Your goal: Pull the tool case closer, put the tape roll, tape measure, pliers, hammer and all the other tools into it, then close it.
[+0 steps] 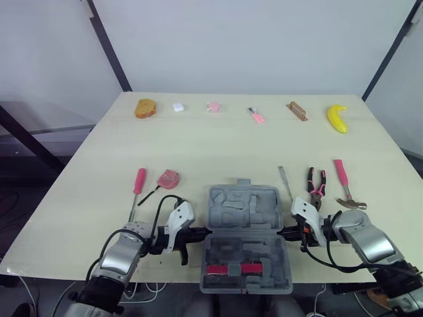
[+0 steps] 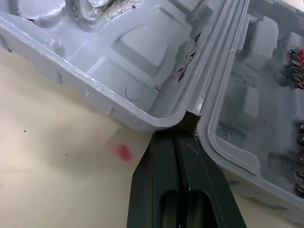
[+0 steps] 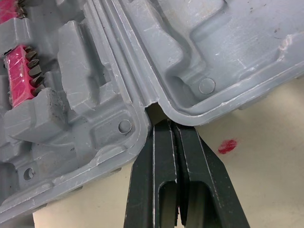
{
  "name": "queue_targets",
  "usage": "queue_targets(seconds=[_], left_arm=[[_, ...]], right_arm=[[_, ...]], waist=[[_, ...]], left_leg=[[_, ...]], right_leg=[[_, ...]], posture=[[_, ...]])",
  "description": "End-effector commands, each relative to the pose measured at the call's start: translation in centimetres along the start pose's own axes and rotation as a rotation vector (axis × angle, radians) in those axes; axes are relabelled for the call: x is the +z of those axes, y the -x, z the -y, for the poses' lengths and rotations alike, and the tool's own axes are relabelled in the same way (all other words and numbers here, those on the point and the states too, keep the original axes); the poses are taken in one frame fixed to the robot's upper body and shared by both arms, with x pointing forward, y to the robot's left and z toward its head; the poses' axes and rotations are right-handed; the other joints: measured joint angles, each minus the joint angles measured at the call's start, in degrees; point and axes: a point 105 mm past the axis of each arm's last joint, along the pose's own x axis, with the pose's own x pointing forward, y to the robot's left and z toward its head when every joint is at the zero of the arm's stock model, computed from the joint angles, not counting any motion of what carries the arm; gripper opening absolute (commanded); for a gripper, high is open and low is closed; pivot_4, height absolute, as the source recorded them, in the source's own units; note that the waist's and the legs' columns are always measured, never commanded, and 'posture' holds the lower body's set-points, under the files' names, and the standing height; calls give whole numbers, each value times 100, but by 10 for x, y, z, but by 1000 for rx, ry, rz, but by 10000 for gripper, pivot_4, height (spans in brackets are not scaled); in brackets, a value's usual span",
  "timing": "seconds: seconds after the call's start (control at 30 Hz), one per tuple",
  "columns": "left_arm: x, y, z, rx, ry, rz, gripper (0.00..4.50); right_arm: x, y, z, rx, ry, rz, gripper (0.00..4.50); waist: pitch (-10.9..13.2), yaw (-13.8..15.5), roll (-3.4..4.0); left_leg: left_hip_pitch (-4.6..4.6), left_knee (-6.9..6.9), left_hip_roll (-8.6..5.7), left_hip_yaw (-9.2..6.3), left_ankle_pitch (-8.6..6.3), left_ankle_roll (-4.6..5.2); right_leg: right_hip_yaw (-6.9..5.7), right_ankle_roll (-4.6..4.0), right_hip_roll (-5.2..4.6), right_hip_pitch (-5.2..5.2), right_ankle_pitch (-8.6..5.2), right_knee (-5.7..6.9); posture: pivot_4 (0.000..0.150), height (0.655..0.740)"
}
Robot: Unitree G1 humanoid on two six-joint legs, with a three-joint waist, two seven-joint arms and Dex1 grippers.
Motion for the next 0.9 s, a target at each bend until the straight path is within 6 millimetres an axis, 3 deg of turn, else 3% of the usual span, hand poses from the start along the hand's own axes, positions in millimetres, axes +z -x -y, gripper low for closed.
queue_targets(seconds=[0.03,0.9], left_arm=[[-9,-5,15,-76,14,-37,0],[-22,1,30,-148,49,-110,0]], right_arm=[[6,-6,-13,61,26,22,607],[-7,-7,-31,111,-20,-15,607]], waist=[[0,0,0],[-2,5,-1]], left_leg=[[0,0,0,0,0,0],[1,0,1,0,0,0]], right_leg=[[0,0,0,0,0,0],[1,0,1,0,-1,-1]], posture=[[1500,7400],[1500,7400]])
